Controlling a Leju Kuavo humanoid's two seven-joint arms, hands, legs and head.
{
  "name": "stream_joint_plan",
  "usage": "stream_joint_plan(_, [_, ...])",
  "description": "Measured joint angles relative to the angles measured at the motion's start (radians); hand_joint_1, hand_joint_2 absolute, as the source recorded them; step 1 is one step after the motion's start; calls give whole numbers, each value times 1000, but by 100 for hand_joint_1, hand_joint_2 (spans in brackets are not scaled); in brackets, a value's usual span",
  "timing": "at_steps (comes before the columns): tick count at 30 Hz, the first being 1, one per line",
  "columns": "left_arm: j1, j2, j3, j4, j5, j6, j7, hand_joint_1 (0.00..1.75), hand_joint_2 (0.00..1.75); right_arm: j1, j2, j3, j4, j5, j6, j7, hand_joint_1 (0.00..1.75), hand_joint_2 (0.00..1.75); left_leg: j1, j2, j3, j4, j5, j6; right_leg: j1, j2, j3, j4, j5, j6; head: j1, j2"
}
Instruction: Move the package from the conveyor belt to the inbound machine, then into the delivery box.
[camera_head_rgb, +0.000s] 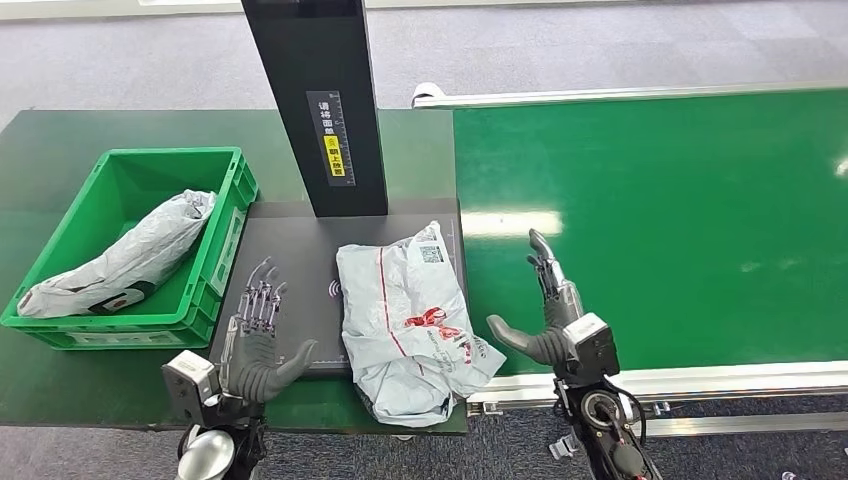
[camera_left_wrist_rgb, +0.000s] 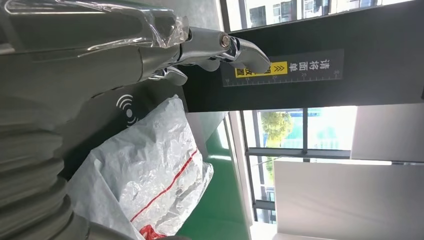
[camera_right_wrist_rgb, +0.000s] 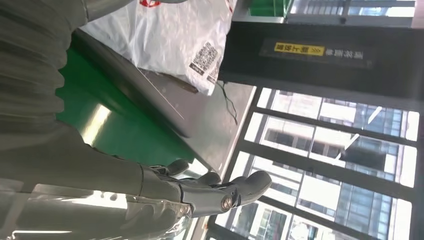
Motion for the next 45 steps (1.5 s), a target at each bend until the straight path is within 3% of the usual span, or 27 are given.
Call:
stream_joint_plan(6, [-1,1,-5,0,-65,7,26,0,175,26,4,-47,-30,-63,65,7,0,175,0,0,0,0,0,0,0,0,0,0,0,0,0,0])
stream_joint_plan(10, [-10,2,-43,1,-329,121,78,0,175,69,17,-128,-52,-130,129,29,0,175,0,-1,0,0,0,0,0,0,-1,0,0,0,0,0])
stream_joint_plan(15, [-90,-16,-145,65,-699,224,241,0,175,102,53,-220,-61,-122,164,51,0,175,0,0,0,0,0,0,0,0,0,0,0,0,0,0])
stream_joint_plan(20, [-217,-53,-239,257,-888,178,403,0,175,91,95,-255,-60,-77,173,87,0,175,0,0,1,0,0,0,0,0,1,0,1,0,0,0])
stream_joint_plan(24, [-276,-81,-272,388,-951,149,458,0,175,90,127,-290,-61,-86,171,146,0,175,0,-1,1,0,0,0,0,0,1,0,1,0,0,0])
stream_joint_plan(30, [-327,-104,-282,495,-1005,163,543,0,175,113,145,-311,-67,-71,215,160,0,175,0,-1,4,0,-2,1,0,-1,7,-1,-1,1,0,0])
stream_joint_plan(45, [-368,-116,-282,566,-1006,161,551,0,175,119,151,-325,-80,-60,215,161,0,175,0,-1,20,-1,-1,2,-1,-1,24,-1,-1,1,0,0])
